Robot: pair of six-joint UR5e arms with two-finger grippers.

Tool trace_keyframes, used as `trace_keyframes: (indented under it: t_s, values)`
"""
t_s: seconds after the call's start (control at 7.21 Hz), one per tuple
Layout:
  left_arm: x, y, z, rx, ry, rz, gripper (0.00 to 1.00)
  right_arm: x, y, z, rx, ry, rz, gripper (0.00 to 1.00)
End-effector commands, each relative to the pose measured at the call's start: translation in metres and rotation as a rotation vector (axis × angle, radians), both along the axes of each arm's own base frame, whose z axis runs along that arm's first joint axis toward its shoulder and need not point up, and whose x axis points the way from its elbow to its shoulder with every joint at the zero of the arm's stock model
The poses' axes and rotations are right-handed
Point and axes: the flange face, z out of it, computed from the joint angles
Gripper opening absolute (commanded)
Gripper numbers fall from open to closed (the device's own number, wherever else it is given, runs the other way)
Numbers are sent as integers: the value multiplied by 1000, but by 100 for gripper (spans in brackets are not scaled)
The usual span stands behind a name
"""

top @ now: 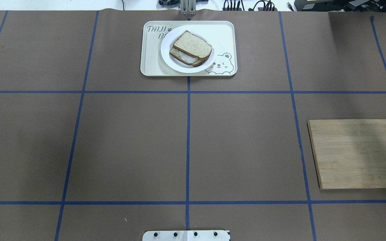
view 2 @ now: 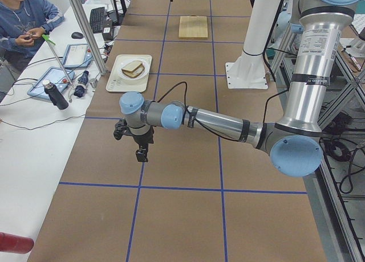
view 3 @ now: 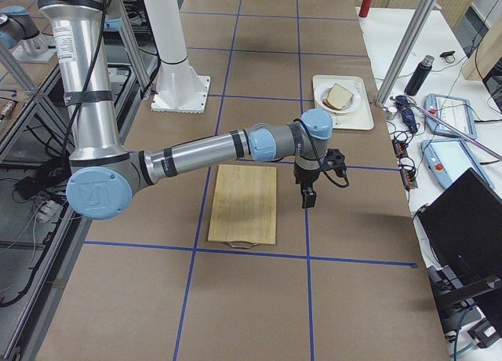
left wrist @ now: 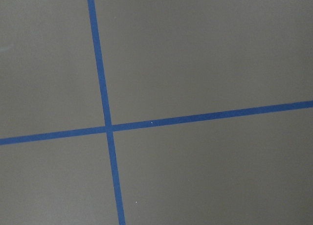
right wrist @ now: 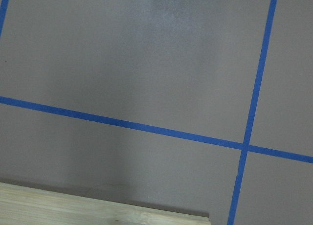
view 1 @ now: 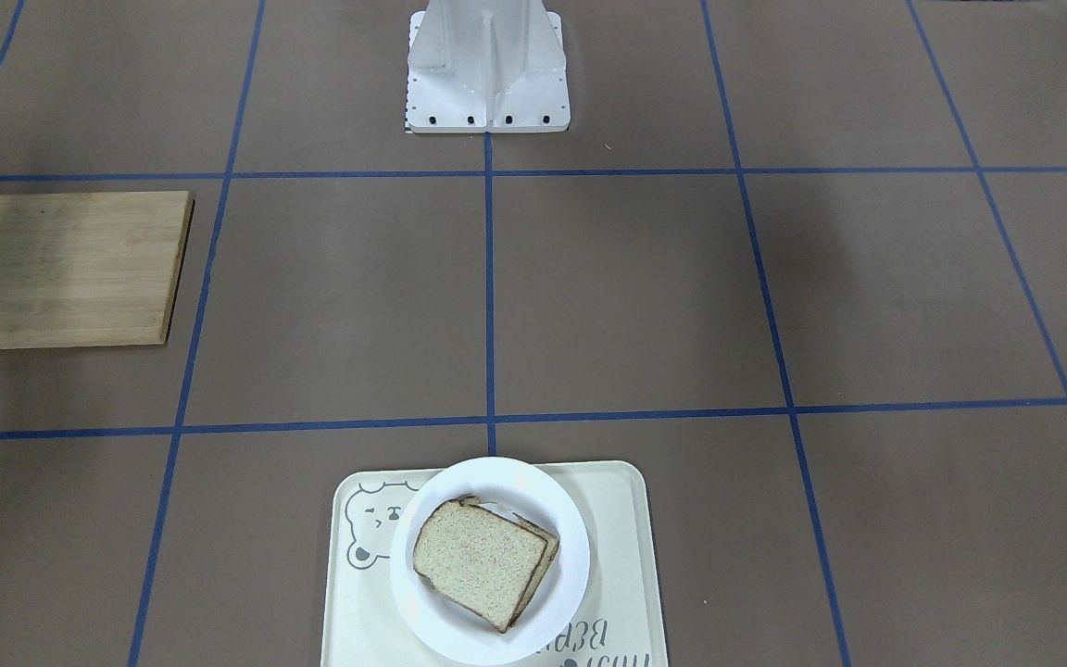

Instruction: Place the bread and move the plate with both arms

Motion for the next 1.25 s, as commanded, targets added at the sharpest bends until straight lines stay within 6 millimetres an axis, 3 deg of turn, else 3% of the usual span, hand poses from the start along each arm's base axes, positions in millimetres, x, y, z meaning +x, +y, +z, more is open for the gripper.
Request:
trace_keyframes:
  t_s: [0.0,0.28,0.42,0.55,1.11]
  values:
    - [1,12,3,28,31,1,98,2,11,9,-13,-5,1,100]
    - [-6,45,38,66,30,5,98,6,20,17,-26,-3,1,100]
    - [-7,54,47,110,45,3,98,5,21,24,-44,4,1,100]
    - [-10,66,43,153,56,-1,98,9,18,30,-62,13,19,100]
    - [-9,70,57,127,76,6,98,12,24,46,-92,5,21,100]
